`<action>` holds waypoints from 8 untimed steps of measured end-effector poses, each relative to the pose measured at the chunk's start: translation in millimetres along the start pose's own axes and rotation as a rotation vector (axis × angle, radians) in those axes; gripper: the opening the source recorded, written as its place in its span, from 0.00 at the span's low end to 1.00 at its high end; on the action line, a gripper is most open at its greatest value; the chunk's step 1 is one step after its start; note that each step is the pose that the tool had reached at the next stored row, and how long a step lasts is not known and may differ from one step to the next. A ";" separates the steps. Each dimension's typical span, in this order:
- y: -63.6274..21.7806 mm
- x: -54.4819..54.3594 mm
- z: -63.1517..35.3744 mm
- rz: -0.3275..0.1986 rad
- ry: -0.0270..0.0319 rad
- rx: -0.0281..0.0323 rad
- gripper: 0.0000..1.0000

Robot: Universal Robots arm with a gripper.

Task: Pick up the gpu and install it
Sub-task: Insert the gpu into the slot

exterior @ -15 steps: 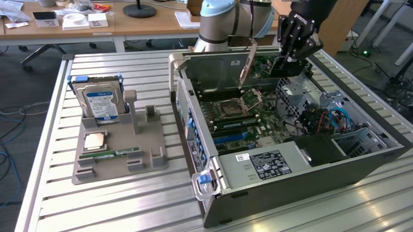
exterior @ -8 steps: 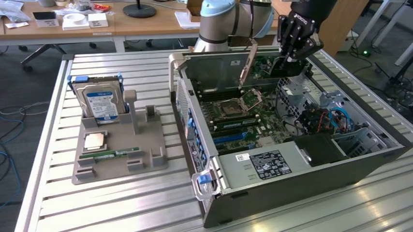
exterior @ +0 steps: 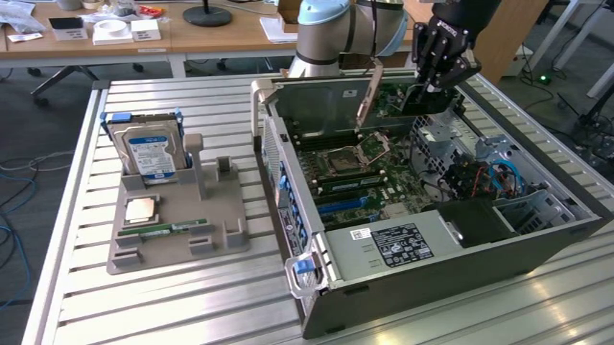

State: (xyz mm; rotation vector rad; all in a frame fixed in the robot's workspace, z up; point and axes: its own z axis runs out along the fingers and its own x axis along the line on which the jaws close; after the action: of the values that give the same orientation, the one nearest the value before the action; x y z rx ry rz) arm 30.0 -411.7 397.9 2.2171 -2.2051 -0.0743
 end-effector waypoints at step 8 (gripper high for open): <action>0.0 0.0 0.0 -0.054 0.0024 -0.0013 0.26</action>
State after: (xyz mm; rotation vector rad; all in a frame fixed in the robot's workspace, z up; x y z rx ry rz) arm 30.0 -411.7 397.9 2.2750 -2.1433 -0.0737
